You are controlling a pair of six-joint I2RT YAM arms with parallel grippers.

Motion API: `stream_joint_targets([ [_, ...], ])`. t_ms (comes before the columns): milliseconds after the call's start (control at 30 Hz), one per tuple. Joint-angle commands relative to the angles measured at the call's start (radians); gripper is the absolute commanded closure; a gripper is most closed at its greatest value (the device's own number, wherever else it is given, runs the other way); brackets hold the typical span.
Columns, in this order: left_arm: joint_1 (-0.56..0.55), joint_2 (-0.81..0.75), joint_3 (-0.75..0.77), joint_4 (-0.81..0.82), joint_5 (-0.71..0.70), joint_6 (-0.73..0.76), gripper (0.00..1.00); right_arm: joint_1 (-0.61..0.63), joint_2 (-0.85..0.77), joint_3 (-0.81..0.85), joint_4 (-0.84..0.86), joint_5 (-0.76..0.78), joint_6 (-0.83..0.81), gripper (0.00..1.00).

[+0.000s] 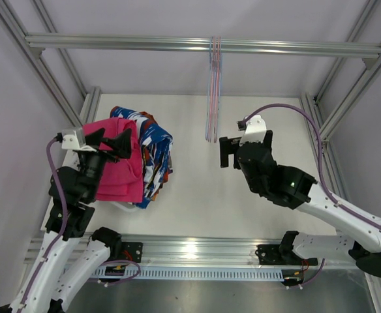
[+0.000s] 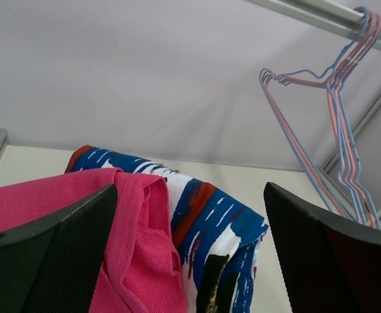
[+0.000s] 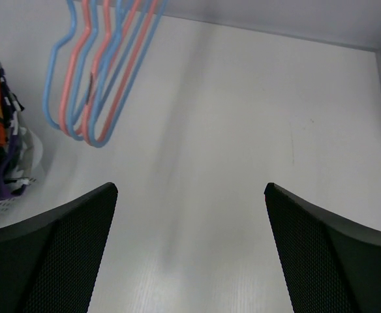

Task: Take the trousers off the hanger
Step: Reset both arms

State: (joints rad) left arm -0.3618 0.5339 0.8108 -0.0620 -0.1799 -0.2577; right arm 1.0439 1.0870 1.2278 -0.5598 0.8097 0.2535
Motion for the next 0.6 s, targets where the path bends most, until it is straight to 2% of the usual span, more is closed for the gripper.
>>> stream_joint_targets([
  [0,-0.020,-0.054,0.028,0.008,0.013,0.009,0.03,0.004,-0.076,-0.040,0.014,0.129,-0.010,0.00],
  [133,-0.086,-0.069,0.047,-0.022,-0.090,0.064,0.03,0.001,-0.128,-0.090,0.005,0.279,0.000,0.01],
  [300,-0.147,-0.039,0.086,-0.091,-0.223,0.083,0.03,0.008,-0.160,-0.090,-0.078,0.416,0.122,0.00],
  [467,-0.157,-0.020,0.156,-0.281,-0.231,0.019,0.02,0.015,-0.151,-0.094,-0.114,0.476,0.188,0.00],
  [567,-0.157,-0.083,0.128,-0.326,-0.211,0.005,0.03,0.021,-0.122,-0.082,-0.164,0.512,0.251,0.01],
])
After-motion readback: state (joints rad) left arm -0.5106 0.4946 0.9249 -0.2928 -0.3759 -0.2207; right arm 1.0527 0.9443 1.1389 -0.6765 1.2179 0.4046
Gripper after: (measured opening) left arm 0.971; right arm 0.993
